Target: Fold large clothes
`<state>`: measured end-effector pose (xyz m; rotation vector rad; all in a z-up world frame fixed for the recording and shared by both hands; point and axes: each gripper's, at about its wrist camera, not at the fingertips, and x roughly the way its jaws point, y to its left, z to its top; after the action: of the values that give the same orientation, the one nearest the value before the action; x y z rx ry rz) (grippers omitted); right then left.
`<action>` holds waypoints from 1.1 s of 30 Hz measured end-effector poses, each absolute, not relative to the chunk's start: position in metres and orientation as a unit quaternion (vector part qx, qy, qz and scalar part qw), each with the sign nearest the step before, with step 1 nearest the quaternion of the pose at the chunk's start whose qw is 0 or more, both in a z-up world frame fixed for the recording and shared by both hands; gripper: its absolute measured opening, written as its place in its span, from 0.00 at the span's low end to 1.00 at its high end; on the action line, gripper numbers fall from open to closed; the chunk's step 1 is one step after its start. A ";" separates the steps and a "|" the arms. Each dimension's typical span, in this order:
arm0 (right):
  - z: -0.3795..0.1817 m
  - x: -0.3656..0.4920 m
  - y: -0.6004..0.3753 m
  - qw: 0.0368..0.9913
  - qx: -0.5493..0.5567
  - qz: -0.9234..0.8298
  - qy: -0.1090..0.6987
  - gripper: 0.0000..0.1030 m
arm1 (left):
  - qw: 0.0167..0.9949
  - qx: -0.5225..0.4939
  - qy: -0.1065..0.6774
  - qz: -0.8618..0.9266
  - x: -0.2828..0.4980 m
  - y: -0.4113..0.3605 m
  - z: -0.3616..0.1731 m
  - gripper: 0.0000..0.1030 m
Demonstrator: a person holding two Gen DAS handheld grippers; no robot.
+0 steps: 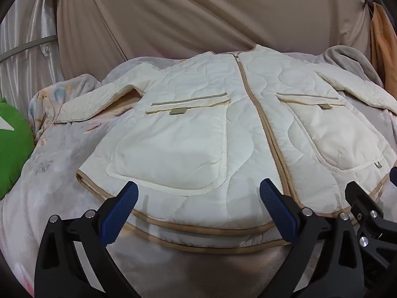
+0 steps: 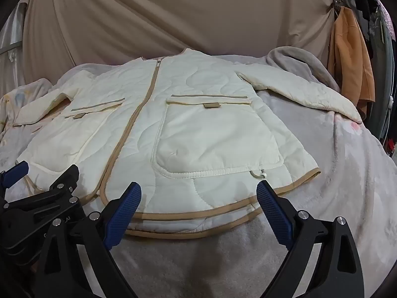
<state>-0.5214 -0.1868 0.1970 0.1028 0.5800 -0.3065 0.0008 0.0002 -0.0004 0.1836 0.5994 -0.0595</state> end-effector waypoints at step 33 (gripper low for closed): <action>0.198 -0.523 -0.186 0.947 0.048 -0.152 0.281 0.89 | 0.953 0.094 0.288 -0.027 -0.002 0.005 0.005 0.93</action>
<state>-0.5232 -0.1863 0.1979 0.0984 0.5713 -0.3089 -0.0020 0.0053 0.0049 0.1900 0.5850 -0.0550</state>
